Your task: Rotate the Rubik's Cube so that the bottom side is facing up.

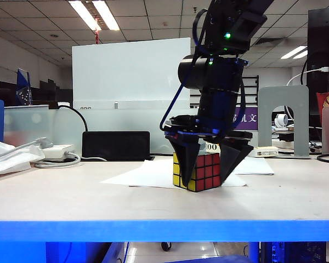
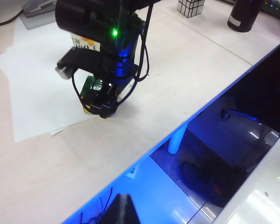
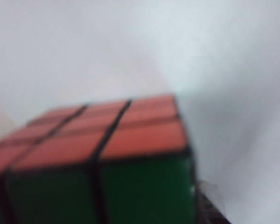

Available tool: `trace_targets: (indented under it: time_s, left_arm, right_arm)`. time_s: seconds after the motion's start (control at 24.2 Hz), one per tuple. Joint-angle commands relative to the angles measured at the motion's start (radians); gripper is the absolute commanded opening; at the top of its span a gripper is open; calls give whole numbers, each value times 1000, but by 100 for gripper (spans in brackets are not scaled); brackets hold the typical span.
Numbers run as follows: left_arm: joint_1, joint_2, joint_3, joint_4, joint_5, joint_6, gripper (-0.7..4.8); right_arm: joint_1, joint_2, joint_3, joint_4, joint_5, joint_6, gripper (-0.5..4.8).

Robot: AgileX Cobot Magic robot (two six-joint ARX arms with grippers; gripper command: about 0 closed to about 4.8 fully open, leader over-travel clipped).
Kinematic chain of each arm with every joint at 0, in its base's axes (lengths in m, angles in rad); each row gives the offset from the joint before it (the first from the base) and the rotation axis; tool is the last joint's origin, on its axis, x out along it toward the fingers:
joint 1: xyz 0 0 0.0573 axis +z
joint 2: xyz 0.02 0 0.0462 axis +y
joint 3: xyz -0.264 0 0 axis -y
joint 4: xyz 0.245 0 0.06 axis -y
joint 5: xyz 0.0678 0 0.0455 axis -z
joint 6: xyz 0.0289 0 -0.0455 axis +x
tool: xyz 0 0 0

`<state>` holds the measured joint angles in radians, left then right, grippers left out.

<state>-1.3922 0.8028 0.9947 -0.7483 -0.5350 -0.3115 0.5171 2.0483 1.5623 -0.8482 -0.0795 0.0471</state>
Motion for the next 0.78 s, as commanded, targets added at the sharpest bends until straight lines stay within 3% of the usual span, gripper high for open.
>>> trace_targets:
  time_s: [0.04,0.08,0.58,0.66,0.74,0.78]
  left_arm:
    - [-1,-1,0,-4,0,-7,-5]
    - [-1,-1,0,-7,-1,-12,-5]
    - [-1,-1,0,-21,-14,-10,-5]
    - [-1,-1,0,-16,-78,15,-5]
    - [0,-2,0,27,-214,80,-5]
    - [2,-7,0,102,-336,166,-3]
  right_arm:
    - [1,-5,5,57,-14,1,457]
    - [1,-4,10,62,-20,1,479]
    - [5,-48,271,-14,-49,-3,479]
    - [6,-87,341,-32,-48,-3,479]
    - [6,-162,398,-3,-33,-3,478]
    - [6,-230,424,47,-24,-4,428]
